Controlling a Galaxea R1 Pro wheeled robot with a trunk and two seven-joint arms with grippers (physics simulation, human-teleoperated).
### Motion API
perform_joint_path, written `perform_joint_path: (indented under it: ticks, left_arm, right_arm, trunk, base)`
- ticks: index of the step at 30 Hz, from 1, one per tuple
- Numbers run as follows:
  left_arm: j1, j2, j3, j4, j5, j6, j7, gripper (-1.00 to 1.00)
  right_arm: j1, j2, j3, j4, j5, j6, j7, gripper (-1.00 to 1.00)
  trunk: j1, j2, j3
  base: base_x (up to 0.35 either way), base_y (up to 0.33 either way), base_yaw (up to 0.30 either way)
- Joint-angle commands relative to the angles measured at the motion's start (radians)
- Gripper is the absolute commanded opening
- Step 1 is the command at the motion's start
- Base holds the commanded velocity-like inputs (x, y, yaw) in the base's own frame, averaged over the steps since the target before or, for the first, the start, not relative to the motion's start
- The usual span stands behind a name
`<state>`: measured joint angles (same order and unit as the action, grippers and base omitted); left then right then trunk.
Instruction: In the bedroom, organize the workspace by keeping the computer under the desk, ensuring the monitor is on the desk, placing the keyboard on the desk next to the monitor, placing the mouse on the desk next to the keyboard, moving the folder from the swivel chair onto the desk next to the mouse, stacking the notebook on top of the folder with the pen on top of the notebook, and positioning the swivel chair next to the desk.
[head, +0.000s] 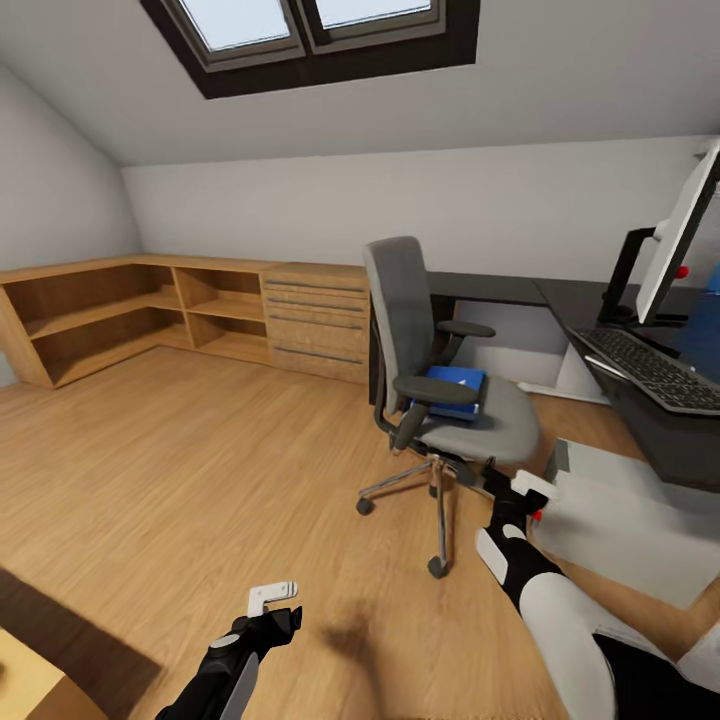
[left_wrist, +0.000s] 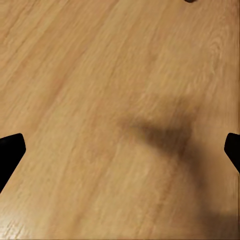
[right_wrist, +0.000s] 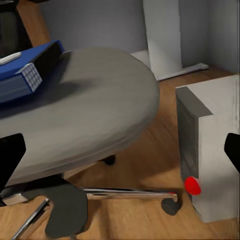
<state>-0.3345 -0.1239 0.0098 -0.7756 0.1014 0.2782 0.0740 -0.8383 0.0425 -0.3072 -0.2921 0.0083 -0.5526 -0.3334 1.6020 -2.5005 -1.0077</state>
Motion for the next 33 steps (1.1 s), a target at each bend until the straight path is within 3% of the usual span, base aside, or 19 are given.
perform_joint_path:
  ticks: [1, 11, 21, 33]
  left_arm:
    - [0.0, 0.0, 0.001, -0.002, 0.011, 0.006, 0.004, 1.0]
    - [0.0, 0.0, 0.001, -0.002, 0.011, 0.006, 0.004, 1.0]
    - [0.0, 0.0, 0.001, -0.002, 0.011, 0.006, 0.004, 1.0]
    - [0.0, 0.0, 0.001, -0.002, 0.011, 0.006, 0.004, 1.0]
  right_arm:
    - [-0.001, 0.002, -0.001, 0.001, 0.001, -0.003, -0.003, 1.0]
    - [-0.001, 0.011, -0.001, 0.002, 0.003, -0.004, -0.005, 1.0]
    - [-0.001, 0.01, -0.001, 0.001, 0.005, -0.003, -0.004, 1.0]
    - [-0.001, 0.008, -0.003, 0.0, 0.005, -0.004, -0.001, 1.0]
  trunk:
    - [0.0, 0.0, -0.002]
    - [0.0, 0.0, -0.003]
    - [0.0, 0.0, -0.003]
    - [0.0, 0.0, -0.004]
  base:
    - [0.0, 0.0, -0.157]
    - [0.0, 0.0, -0.039]
    - [0.0, 0.01, -0.238]
    - [0.0, 0.239, -0.267]
